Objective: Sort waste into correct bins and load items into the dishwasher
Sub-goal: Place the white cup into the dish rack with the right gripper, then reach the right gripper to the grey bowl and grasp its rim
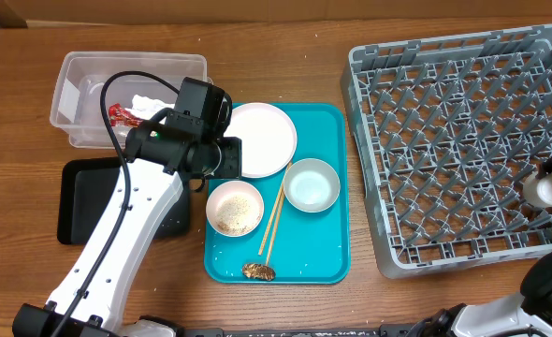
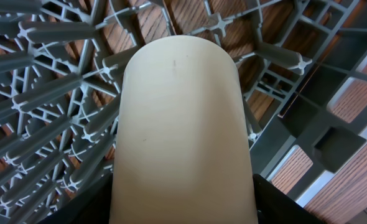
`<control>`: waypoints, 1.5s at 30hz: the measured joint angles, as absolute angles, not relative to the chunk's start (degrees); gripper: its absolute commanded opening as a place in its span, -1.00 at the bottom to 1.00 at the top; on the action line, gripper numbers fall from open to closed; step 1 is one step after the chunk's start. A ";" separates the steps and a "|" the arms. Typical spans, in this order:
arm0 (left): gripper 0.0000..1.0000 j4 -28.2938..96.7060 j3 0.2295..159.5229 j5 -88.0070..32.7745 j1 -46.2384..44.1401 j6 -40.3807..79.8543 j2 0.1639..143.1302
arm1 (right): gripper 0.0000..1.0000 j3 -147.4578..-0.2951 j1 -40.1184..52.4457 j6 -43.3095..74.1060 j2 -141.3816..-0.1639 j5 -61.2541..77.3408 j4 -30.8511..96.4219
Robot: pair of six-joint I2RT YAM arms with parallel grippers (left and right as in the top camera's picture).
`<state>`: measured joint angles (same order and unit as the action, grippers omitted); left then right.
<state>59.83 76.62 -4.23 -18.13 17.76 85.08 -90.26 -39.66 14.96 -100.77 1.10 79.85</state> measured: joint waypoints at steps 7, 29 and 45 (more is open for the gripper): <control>0.02 60.23 76.62 -4.23 -18.13 17.78 85.08 | -0.91 -90.26 -39.66 14.96 -100.77 1.23 80.16; 0.02 60.23 76.62 -4.23 -18.13 17.78 85.08 | 0.65 -90.19 -39.66 14.98 -100.79 4.69 75.26; 0.11 61.21 76.62 -4.23 -18.11 17.76 85.08 | 0.61 -94.43 -39.55 11.57 -100.77 14.22 78.30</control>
<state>61.21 76.62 -4.23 -18.11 17.76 85.08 -94.43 -39.55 11.57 -100.77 14.22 78.30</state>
